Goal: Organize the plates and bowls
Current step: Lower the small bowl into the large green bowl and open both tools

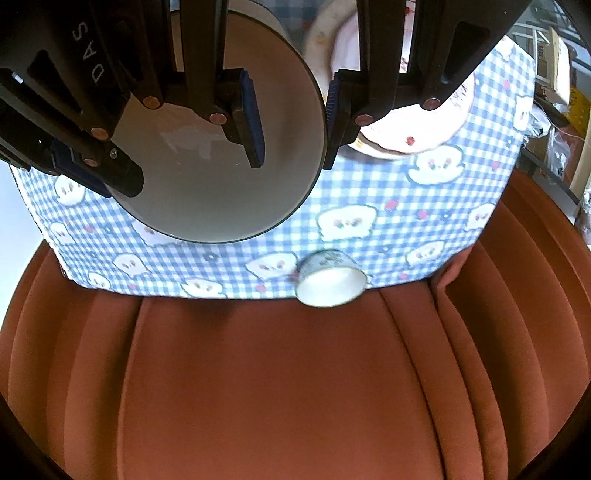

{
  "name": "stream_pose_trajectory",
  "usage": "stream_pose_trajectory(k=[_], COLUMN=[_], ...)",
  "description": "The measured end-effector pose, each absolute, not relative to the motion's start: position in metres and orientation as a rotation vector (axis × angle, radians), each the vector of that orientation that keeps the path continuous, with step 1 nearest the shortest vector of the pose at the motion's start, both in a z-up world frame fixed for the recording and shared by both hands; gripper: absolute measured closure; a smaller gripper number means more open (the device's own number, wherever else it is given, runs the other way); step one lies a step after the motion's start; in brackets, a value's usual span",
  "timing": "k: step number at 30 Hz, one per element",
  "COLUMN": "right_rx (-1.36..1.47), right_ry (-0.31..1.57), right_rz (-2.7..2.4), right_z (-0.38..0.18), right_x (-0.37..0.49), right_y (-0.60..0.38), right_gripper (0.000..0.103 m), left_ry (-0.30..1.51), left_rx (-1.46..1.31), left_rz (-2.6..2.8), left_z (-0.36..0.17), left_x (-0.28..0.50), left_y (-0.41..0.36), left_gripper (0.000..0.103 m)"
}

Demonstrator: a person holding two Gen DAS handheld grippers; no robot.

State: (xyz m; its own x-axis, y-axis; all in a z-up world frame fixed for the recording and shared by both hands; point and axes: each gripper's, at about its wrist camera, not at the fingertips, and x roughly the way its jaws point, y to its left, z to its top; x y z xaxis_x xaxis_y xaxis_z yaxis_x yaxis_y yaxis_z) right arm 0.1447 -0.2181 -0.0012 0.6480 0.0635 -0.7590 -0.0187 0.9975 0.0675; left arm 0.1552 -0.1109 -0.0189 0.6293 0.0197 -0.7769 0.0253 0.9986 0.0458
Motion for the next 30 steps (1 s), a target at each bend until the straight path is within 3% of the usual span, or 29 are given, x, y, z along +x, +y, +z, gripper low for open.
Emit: stream_pose_trajectory(k=[30], right_rx=[-0.057], right_ry=[1.067], right_rz=[0.075], right_z=[-0.067], right_x=[0.143], right_y=[-0.222], right_gripper=[0.084], left_ry=[1.078], left_rx=[-0.011], left_rz=[0.027], left_z=[-0.083], left_x=[0.142], left_y=[-0.121], left_gripper=[0.074])
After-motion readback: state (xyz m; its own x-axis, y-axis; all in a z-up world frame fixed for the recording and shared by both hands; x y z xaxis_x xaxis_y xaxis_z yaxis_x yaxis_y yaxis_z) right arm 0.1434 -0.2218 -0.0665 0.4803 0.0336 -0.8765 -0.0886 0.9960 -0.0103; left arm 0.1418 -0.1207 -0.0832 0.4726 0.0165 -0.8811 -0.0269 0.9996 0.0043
